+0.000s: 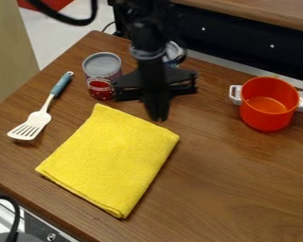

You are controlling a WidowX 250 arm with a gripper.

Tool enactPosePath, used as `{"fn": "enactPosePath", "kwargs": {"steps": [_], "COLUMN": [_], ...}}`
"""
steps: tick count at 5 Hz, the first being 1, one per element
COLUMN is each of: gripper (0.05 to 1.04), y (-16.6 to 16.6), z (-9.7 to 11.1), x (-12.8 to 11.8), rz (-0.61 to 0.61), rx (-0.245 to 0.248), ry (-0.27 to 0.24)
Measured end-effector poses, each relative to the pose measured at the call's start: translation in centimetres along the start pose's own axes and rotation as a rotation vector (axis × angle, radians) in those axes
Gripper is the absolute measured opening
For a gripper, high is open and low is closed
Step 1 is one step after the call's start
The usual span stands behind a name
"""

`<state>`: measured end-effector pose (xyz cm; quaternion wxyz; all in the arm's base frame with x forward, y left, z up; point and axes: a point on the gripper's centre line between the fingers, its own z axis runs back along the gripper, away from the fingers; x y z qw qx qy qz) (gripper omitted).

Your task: Put the yellow cloth in the left side of the tables

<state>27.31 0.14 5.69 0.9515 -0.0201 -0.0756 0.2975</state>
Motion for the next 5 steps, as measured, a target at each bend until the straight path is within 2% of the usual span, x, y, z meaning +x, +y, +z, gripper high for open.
{"fn": "enactPosePath", "kwargs": {"steps": [1,3,4,5], "gripper": [0.051,0.071,0.212,0.455], "y": [-2.7,-6.1,-6.7,-7.3], "z": [0.1,0.0,0.0,-0.1], "x": [0.1,-0.4,-0.4,-0.1], "rz": [0.027,0.033,0.0,-0.001], "rx": [-0.039,-0.026,-0.002,0.017], "ry": [-0.001,-0.06,-0.074,-0.085]}}
